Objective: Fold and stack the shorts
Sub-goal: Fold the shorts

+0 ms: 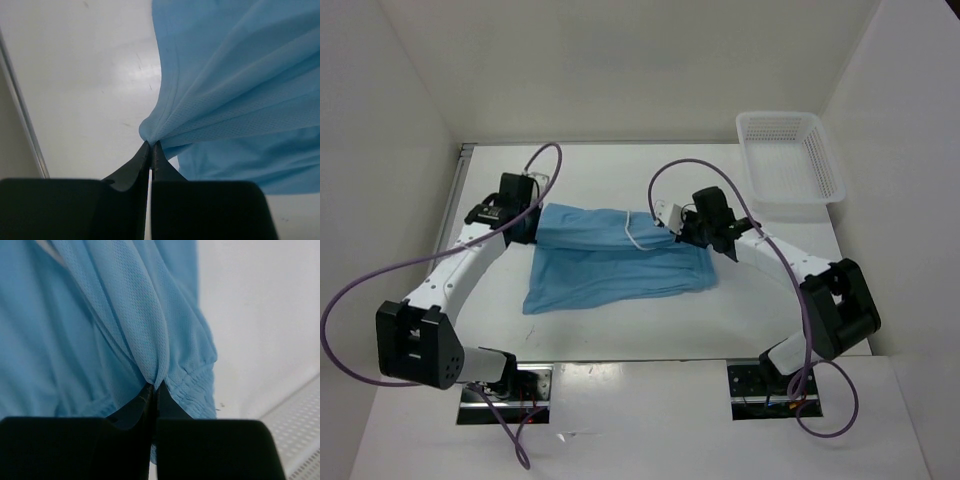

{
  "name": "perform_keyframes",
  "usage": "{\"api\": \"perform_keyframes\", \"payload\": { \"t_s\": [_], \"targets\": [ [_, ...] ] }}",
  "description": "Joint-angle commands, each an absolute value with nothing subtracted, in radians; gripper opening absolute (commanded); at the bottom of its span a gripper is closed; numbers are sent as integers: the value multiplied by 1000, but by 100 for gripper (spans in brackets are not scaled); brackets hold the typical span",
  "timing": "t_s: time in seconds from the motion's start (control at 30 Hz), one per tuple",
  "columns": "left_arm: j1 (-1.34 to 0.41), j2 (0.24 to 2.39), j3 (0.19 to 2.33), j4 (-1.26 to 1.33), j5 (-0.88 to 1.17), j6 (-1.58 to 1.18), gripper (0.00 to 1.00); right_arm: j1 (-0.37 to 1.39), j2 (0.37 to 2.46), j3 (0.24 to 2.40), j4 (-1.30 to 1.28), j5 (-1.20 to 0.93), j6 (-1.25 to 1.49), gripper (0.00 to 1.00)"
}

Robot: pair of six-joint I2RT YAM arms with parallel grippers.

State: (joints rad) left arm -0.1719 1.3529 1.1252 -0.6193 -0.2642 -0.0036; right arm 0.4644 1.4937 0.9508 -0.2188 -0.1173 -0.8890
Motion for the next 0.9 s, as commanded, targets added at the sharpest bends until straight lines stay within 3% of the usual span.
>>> {"api": "perform_keyframes", "payload": {
  "t_s": [0.0, 0.13, 0.33, 0.53, 0.87],
  "targets": [
    [-183, 1356, 1025, -649, -267, 0, 0, 494, 1488, 905, -265, -149, -911, 0],
    [-183, 1367, 1006, -623, -303, 0, 0, 494, 1488, 893, -255, -94, -933, 0],
    [-95, 1367, 1146, -612, -322, 0, 0, 459, 1447, 989, -377, -91, -962, 0],
    [-64, 1263, 1178, -710, -181, 0, 0, 459, 1379, 989, -448, -115, -973, 0],
    [-83, 1147, 933, -879, -32, 0, 0, 545, 1376, 904, -600, -207, -1048, 0]
  ]
}}
